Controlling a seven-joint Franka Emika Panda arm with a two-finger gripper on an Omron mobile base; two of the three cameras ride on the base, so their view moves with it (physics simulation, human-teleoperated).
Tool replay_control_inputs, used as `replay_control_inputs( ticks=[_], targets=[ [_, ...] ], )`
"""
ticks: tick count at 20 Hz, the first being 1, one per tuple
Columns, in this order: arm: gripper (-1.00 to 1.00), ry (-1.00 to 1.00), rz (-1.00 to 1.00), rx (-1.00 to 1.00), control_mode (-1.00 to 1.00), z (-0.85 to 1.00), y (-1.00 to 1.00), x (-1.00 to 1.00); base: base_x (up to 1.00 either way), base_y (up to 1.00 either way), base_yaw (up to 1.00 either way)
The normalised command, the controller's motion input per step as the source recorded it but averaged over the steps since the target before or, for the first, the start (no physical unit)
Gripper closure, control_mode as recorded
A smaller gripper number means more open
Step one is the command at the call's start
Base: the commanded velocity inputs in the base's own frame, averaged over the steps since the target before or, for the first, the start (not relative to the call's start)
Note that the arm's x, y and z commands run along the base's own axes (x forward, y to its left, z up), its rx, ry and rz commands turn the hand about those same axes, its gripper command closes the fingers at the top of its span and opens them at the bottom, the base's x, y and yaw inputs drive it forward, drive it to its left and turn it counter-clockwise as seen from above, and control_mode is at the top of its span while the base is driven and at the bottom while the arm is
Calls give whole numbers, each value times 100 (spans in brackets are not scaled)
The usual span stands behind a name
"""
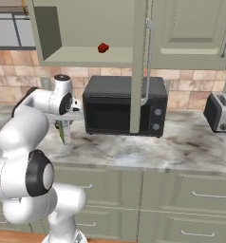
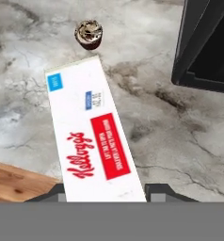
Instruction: Pick the jam and cereal from the counter and place them in the cabinets closest to them.
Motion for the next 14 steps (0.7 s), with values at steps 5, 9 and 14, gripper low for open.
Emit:
replay_control_inputs(
  ticks=[5,9,14],
  targets=[
    [100,0,-8,0,-100,45,-12,-26,0,0,0],
    [100,0,-9,0,-100,43,-17,-30,0,0,0],
    [100,0,-9,0,-100,46,-13,-22,0,0,0]
  ],
)
